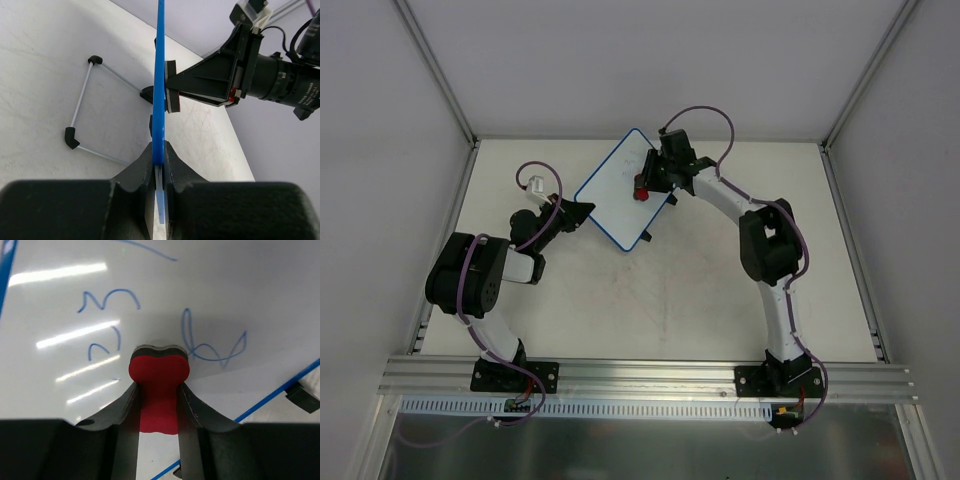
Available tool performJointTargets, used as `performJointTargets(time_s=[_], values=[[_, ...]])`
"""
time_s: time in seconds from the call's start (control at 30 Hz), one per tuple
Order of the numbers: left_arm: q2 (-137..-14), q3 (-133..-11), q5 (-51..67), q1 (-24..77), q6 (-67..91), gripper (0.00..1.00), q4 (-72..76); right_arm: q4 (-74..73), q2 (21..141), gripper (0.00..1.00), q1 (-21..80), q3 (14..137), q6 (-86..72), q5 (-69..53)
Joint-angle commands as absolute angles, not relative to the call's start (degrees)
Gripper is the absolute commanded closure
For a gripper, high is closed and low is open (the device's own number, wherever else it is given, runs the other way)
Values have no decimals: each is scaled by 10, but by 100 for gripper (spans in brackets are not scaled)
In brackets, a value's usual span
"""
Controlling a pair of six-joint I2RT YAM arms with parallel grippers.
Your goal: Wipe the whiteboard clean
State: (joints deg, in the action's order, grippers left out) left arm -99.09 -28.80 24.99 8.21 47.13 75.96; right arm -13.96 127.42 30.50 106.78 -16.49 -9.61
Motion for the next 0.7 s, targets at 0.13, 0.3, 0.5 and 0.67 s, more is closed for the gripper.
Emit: performJointTargets(time_s=[0.13,0.3,0.5,0.67], values=[[-990,-293,290,96,444,100,963,-154,1300,100,263,1027,-235,-90],[-990,-292,289,96,445,100,963,-153,1314,100,245,1020,-257,-106],[-990,-292,290,96,446,100,963,-153,1317,100,239,1022,-263,-106],[-991,-293,290,96,446,100,963,-155,1311,100,241,1028,-263,-111]])
